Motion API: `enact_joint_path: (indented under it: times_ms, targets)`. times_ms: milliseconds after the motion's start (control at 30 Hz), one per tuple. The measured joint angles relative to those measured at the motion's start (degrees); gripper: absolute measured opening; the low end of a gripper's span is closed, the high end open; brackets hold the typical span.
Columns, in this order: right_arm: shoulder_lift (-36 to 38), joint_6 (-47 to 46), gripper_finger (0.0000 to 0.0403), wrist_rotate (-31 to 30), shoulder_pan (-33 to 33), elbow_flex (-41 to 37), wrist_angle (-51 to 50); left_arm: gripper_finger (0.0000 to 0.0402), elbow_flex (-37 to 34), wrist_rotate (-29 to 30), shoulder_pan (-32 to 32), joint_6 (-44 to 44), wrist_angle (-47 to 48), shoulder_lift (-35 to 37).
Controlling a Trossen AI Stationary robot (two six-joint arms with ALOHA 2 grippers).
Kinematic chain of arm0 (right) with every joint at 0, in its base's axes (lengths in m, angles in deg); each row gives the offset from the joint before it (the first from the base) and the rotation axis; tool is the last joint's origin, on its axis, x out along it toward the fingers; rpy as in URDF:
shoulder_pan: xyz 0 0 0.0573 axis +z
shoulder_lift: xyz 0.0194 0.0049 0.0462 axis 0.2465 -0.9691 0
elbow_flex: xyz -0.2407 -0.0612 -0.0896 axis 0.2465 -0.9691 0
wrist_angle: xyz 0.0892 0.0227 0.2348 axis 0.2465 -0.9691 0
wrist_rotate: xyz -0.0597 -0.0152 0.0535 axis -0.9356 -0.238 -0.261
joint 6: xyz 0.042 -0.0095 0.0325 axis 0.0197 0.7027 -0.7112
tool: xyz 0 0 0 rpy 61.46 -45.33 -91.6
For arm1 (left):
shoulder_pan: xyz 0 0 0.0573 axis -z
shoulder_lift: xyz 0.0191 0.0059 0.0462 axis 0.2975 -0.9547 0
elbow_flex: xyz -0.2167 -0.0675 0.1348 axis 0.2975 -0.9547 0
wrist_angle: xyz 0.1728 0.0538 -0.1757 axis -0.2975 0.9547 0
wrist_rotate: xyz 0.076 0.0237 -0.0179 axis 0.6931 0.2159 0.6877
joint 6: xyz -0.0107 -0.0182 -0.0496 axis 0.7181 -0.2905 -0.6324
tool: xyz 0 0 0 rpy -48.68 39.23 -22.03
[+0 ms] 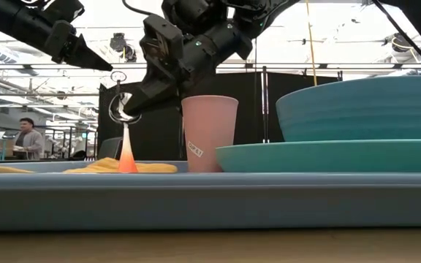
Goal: Set up tray
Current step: Put the orange spoon on the yellow napkin
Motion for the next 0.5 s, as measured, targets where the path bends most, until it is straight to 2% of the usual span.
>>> enact_joint_path:
  times_ms: [300,500]
  targets:
    - [0.00,2.82,0.0013,-1.86,-0.10,0.00,-0.43,0.0031,0.00,-0.01,0.00,0.28,0.00,0.00]
    - [0.00,4.05,0.0025,-5.60,-0.10,0.00,-1.57,0.0031,0.00,-0.01,0.02,0.26,0.00,0.00]
